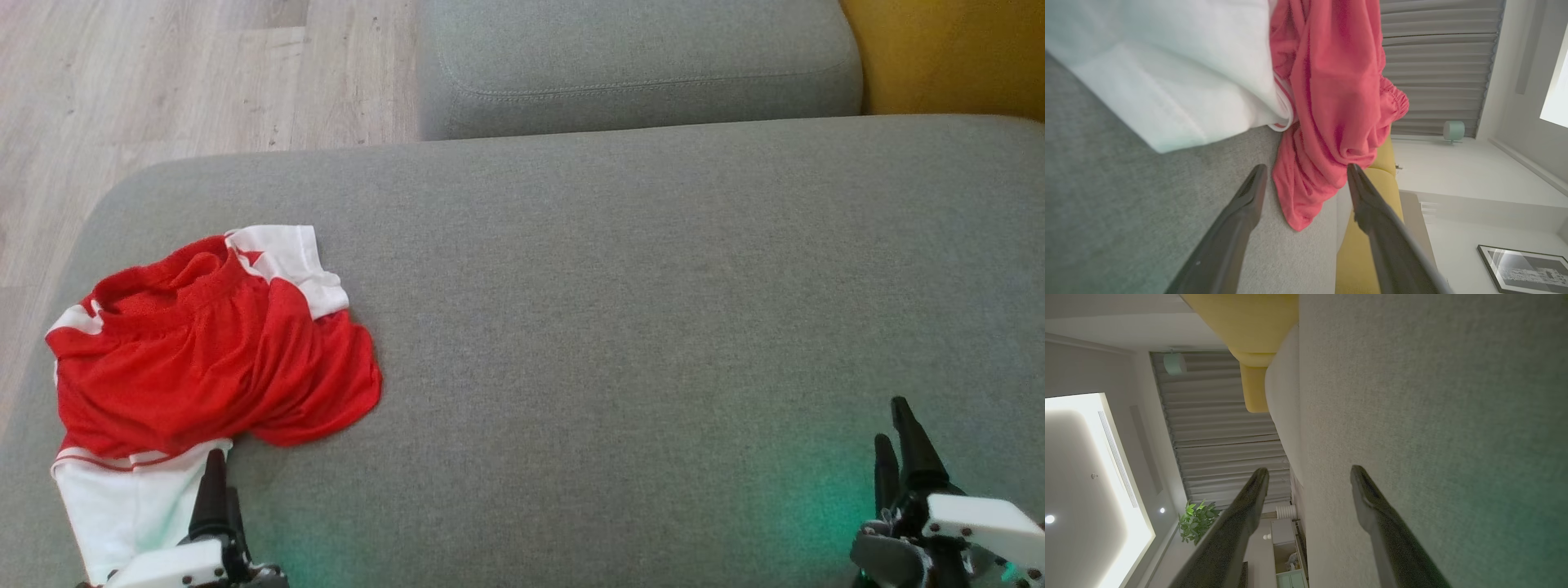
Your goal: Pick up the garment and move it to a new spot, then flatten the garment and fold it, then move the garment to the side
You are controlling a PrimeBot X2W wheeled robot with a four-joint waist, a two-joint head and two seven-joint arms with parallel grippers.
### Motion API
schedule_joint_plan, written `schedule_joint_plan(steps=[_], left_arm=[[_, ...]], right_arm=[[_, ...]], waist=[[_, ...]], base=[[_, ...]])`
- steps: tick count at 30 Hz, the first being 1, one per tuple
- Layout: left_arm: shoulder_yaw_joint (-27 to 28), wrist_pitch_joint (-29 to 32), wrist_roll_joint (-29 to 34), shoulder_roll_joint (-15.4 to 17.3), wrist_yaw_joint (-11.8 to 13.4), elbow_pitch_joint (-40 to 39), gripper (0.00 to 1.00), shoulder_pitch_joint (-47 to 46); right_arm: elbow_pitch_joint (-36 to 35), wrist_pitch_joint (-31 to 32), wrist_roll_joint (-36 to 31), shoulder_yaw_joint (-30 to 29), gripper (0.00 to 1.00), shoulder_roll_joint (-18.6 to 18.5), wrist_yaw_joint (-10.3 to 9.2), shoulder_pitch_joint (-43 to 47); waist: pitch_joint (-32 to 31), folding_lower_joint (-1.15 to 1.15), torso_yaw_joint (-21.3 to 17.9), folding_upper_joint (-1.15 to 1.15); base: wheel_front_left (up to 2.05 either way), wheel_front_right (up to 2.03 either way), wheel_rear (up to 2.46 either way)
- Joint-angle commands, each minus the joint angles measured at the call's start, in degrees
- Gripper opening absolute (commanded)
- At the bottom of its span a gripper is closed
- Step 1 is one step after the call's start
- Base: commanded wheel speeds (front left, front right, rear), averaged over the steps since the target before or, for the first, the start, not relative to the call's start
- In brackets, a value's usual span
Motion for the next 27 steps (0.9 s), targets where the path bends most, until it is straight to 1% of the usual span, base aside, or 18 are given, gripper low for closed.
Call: schedule_joint_plan(steps=[1, 5, 9, 10, 14, 20, 27], left_arm=[[-0.35, -0.36, 0.73, 0.27, -0.04, -2.07, 1.0, -2.35], [-0.28, -1.04, 2.5, 0.28, -0.01, -2.44, 1.0, -2.35], [-0.1, -1.72, 5.84, 0.3, 0.11, -3.47, 1.0, -2.33], [-0.22, -2.06, 7.77, 0.31, 0.48, -3.97, 1.0, -2.21], [-0.86, -2.74, 11.76, 0.32, 1.35, -4.87, 1.0, -2.03], [-1.89, -3.76, 16.24, 0.34, 2.33, -6.3, 1.0, -1.76], [-2.81, -4.95, 20.69, 0.37, 2.81, -7.47, 1.0, -1.38]], right_arm=[[-1.98, -0.55, -0.55, 0.41, 1.0, -0.27, 0.03, -2.57], [-1.94, -1.25, -2.97, 1.08, 1.0, -0.34, 0.04, -2.88], [-2.18, -1.93, -6.78, 1.25, 1.0, -0.23, 0.06, -2.9], [-2.5, -2.27, -8.76, 1.55, 1.0, -0.19, 0.06, -2.91], [-3.2, -2.95, -12.65, 2.32, 1.0, -0.19, 0.08, -2.88], [-3.69, -3.96, -17.54, 3.5, 1.0, -0.21, 0.1, -2.79], [-3.96, -5.15, -22.43, 4.9, 1.0, -0.23, 0.13, -2.75]], waist=[[-0.02, 0.0, 0.0, 0.0], [-0.1, 0.0, -0.09, 0.0], [-0.18, 0.0, -0.2, 0.0], [-0.22, 0.0, -0.27, 0.0], [-0.38, 0.0, -0.4, 0.0], [-0.73, 0.0, -0.56, 0.0], [-1.21, 0.0, -0.67, 0.0]], base=[[0.0, 0.0, 0.0], [0.0, 0.0, 0.0], [0.0, 0.0, 0.0], [0.0, 0.0, 0.0], [0.0, 0.0, 0.0], [0.0, 0.0, 0.0], [0.0, 0.0, 0.0]])
